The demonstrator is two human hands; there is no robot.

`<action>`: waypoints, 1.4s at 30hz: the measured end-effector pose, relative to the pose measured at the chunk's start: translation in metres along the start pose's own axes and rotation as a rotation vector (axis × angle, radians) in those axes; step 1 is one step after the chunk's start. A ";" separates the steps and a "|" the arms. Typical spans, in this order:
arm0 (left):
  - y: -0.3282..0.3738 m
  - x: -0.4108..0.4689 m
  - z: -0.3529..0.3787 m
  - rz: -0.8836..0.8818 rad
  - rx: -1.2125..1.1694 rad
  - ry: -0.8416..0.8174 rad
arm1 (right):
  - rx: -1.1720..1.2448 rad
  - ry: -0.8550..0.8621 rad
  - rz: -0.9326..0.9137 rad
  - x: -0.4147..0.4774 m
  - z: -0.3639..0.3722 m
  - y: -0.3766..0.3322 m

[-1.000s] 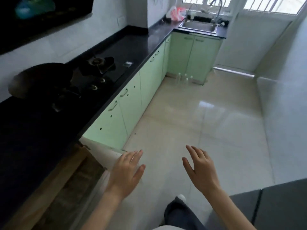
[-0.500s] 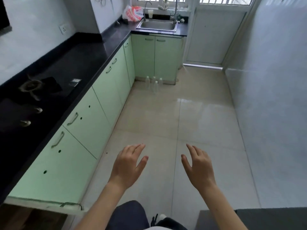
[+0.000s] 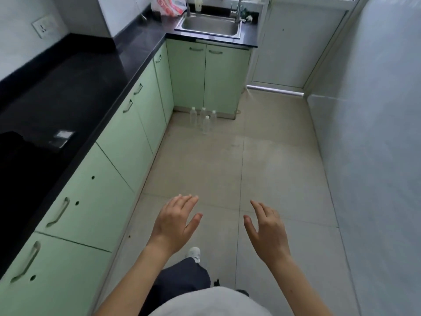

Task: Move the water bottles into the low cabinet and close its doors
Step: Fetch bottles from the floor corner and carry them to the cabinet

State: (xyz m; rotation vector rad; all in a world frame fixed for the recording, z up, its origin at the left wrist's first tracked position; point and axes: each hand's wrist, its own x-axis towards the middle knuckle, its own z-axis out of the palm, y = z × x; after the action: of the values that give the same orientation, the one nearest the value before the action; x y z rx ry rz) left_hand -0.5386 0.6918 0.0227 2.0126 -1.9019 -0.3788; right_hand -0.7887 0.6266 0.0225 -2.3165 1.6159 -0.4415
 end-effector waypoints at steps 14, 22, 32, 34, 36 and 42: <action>-0.091 0.297 -0.038 -0.009 -0.035 0.063 | 0.030 0.090 -0.012 0.304 0.005 0.000; -0.076 0.483 -0.007 -0.077 -0.086 0.049 | 0.036 0.007 -0.022 0.502 0.006 0.074; -0.089 0.710 -0.043 -0.105 -0.060 0.137 | 0.047 0.055 -0.154 0.744 -0.008 0.101; -0.107 0.738 -0.032 -0.126 -0.048 0.089 | 0.046 0.022 -0.154 0.777 0.008 0.104; -0.127 0.764 -0.020 -0.156 -0.025 0.063 | 0.043 -0.019 -0.147 0.810 0.027 0.107; -0.183 0.869 -0.023 -0.206 -0.028 -0.039 | 0.034 -0.089 -0.149 0.919 0.052 0.098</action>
State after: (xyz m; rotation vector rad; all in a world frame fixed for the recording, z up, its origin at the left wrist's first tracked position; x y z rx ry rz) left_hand -0.3061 -0.1658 0.0025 2.2043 -1.7048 -0.4975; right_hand -0.5511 -0.2679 0.0164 -2.4046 1.3910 -0.3893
